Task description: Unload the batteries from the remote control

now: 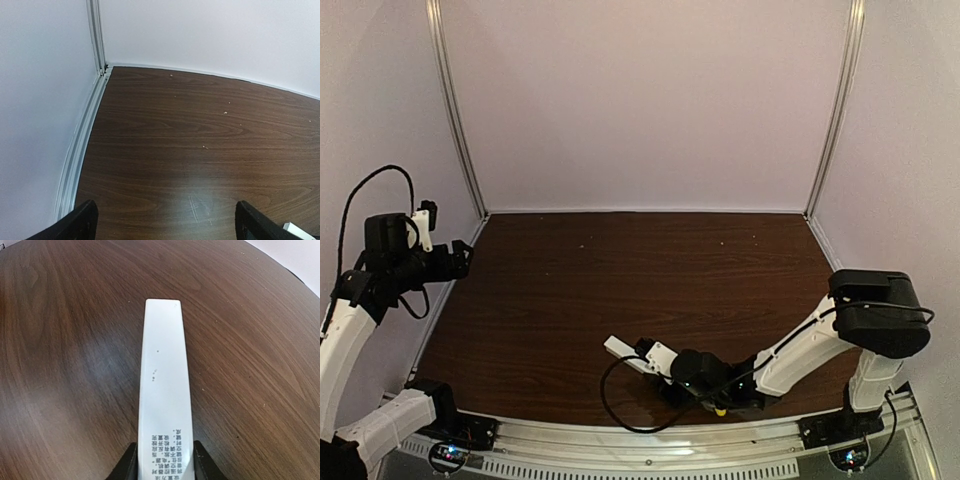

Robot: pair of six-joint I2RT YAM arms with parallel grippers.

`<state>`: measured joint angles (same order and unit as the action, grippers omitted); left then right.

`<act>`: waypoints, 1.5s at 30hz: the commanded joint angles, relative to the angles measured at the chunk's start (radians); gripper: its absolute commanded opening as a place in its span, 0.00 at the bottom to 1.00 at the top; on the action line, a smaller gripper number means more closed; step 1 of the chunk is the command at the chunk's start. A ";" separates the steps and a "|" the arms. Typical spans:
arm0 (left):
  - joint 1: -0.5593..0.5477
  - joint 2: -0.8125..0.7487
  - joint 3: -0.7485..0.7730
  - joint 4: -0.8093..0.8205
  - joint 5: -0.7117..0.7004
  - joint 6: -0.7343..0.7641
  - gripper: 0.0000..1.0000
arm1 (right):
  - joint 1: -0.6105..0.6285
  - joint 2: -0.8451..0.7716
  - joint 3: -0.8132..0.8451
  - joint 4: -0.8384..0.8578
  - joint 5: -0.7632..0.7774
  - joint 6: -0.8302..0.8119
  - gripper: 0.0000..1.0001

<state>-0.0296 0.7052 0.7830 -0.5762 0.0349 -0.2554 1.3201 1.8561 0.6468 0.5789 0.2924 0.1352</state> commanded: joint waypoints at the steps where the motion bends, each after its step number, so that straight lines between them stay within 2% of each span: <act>1: 0.007 0.001 -0.007 0.042 0.026 0.014 0.97 | -0.017 0.023 0.002 -0.095 -0.020 0.004 0.24; 6: 0.007 0.033 -0.006 0.054 0.100 0.019 0.97 | -0.019 0.029 0.034 -0.131 -0.044 -0.017 0.17; 11: 0.007 0.084 0.012 0.063 0.255 0.035 0.97 | -0.019 0.009 0.045 -0.147 -0.053 -0.041 0.12; 20: 0.005 0.273 0.048 0.076 0.590 0.043 0.84 | -0.019 -0.039 0.088 -0.156 -0.042 -0.102 0.09; 23: -0.002 0.324 0.050 0.091 0.642 0.028 0.82 | -0.022 -0.057 0.091 -0.154 -0.028 -0.121 0.08; 26: -0.048 0.360 0.046 0.116 0.658 0.012 0.81 | -0.024 -0.070 0.090 -0.153 -0.028 -0.154 0.08; 30: -0.162 0.416 0.046 0.154 0.635 -0.007 0.82 | -0.031 -0.090 0.086 -0.148 -0.042 -0.169 0.08; 35: -0.281 0.481 0.041 0.224 0.598 -0.071 0.97 | -0.043 -0.136 0.095 -0.152 -0.069 -0.177 0.07; 45: -0.460 0.605 0.015 0.430 0.554 -0.225 0.97 | -0.071 -0.193 0.153 -0.211 -0.089 -0.209 0.08</act>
<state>-0.4374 1.2629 0.8062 -0.2710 0.6178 -0.4053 1.2648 1.6958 0.7589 0.3904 0.2169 -0.0555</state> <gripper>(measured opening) 0.974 0.317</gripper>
